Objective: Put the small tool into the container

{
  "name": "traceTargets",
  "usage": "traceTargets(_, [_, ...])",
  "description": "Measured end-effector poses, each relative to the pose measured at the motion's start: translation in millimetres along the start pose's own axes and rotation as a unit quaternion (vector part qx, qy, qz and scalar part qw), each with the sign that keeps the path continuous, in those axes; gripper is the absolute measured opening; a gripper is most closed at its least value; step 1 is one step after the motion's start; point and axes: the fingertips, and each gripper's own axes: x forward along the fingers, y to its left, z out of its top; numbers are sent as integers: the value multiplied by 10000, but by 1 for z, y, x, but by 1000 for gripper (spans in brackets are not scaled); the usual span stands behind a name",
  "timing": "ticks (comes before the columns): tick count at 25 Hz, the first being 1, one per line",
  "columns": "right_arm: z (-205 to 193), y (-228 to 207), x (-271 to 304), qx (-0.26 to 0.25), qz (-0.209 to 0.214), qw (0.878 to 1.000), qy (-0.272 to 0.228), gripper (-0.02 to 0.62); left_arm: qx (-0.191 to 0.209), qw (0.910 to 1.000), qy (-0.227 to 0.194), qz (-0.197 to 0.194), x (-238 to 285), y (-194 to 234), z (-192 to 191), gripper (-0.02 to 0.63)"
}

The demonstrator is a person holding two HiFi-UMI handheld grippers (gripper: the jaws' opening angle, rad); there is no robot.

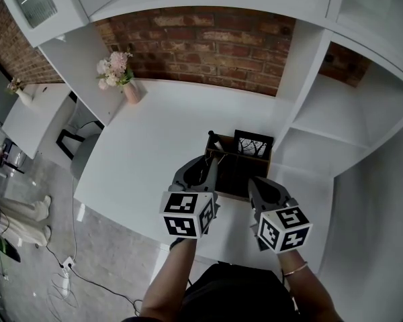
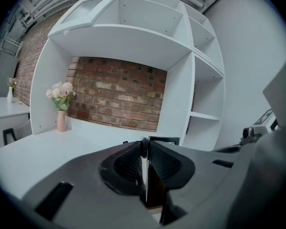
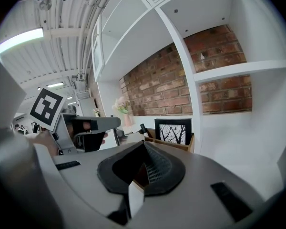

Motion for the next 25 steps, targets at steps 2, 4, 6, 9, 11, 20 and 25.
traceTargets(2, [0, 1, 0, -11, 6, 10000, 0, 5, 22, 9999, 119, 3, 3, 0, -7, 66])
traceTargets(4, [0, 2, -1, -23, 13, 10000, -7, 5, 32, 9998, 219, 22, 4, 1, -14, 66])
traceTargets(6, [0, 2, -2, -20, 14, 10000, -18, 5, 48, 9995, 302, 21, 5, 2, -19, 67])
traceTargets(9, [-1, 2, -2, -2, 6, 10000, -22, 5, 115, 9991, 399, -20, 8, 1, -24, 67])
traceTargets(11, [-2, 4, -2, 1, 18, 10000, -22, 5, 124, 9990, 419, -29, 9, 2, -26, 66])
traceTargets(20, [-1, 9, -5, -40, 41, 10000, -33, 5, 167, 9986, 509, -29, 18, 8, -26, 66])
traceTargets(25, [-1, 9, -8, -54, 34, 10000, -33, 5, 128, 9984, 547, 26, 20, 13, -28, 74])
